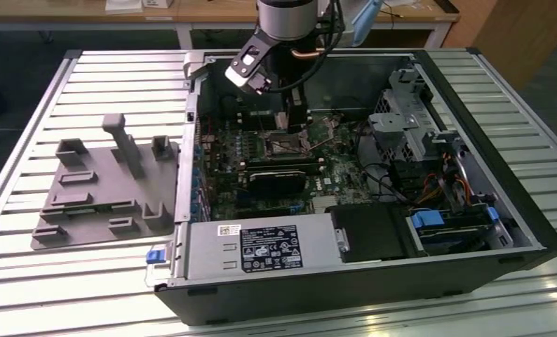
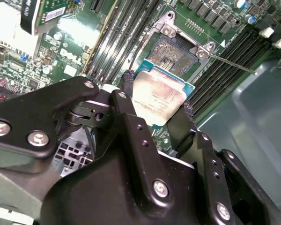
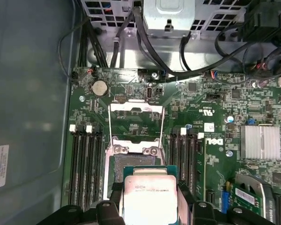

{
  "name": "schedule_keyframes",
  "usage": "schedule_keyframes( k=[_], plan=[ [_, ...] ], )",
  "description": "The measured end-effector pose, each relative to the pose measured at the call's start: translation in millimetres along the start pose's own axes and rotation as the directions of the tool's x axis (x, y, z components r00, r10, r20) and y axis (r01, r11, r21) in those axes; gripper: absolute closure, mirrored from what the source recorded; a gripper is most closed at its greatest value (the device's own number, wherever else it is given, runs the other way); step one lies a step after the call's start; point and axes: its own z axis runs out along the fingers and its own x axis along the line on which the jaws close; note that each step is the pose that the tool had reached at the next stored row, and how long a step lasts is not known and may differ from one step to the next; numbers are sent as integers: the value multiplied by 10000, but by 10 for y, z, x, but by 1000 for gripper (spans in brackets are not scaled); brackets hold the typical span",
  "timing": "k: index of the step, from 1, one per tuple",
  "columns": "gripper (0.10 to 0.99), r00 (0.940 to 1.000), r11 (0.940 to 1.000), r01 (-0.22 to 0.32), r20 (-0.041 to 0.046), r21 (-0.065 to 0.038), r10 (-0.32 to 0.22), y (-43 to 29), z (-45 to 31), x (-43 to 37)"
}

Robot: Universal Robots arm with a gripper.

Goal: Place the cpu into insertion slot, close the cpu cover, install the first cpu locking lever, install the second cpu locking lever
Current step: 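Place the cpu into insertion slot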

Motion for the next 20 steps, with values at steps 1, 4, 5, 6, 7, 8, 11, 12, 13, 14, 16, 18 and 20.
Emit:
schedule_keyframes(
  k=[1, 4, 5, 6, 7, 8, 11, 12, 13, 14, 16, 18, 20],
  plan=[
    [549, 10000, 10000, 1, 0, 0, -1, -2, 18, 3],
    [549, 10000, 10000, 4, 0, 1, -4, -8, 71, 16],
    [549, 10000, 10000, 4, 0, 0, -4, -9, 89, 19],
    [549, 10000, 10000, 6, 0, 1, -6, -11, 109, 21],
    [549, 10000, 10000, 5, 0, 1, -5, -13, 127, 24],
    [549, 10000, 10000, 4, 0, 1, -4, -16, 145, 25],
    [549, 10000, 10000, 3, -1, 0, -3, -22, 199, 35],
    [549, 10000, 10000, 4, 0, 1, -4, -24, 217, 38],
    [549, 10000, 10000, 4, 0, 1, -4, -25, 235, 41],
    [549, 10000, 10000, 5, -1, 1, -5, -27, 254, 44],
    [549, 10000, 10000, 4, -1, 0, -4, -31, 290, 51],
    [549, 10000, 10000, 4, 0, 1, -4, -35, 326, 59],
    [549, 10000, 10000, 6, 4, 1, -6, -39, 363, 61]
  ],
)
